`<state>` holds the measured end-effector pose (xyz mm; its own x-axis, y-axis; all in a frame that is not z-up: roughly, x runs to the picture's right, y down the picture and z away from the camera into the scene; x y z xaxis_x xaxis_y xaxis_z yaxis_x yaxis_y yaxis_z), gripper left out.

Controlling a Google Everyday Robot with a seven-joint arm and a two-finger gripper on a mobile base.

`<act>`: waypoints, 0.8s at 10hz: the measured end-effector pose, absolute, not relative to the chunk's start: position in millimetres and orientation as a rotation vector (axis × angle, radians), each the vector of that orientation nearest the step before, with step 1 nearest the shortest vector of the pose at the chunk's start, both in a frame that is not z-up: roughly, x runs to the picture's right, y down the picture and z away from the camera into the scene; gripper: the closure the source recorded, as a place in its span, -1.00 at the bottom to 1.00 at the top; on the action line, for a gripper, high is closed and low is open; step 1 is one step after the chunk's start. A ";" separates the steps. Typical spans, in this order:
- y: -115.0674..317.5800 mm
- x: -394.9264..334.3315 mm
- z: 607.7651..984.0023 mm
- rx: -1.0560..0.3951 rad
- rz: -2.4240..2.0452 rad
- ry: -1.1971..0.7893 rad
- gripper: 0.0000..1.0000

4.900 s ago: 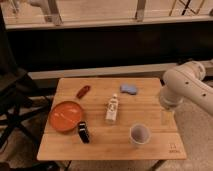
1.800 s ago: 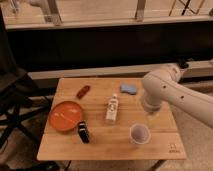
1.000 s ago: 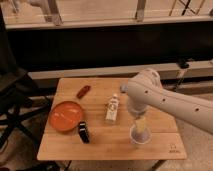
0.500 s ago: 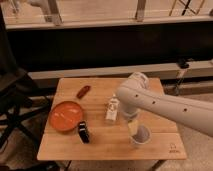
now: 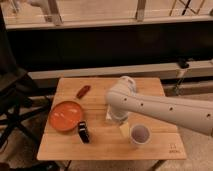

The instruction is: Knock the eraser over

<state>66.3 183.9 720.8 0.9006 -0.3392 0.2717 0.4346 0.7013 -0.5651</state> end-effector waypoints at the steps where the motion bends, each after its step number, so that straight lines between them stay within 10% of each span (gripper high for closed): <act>1: 186.2 55.0 723.0 -0.665 -0.448 -0.163 -0.60; 8: 189.5 20.5 727.5 -0.653 -0.498 -0.190 -0.14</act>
<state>20.5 189.5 727.5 0.8659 -0.3828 0.3219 0.5000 0.6823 -0.5334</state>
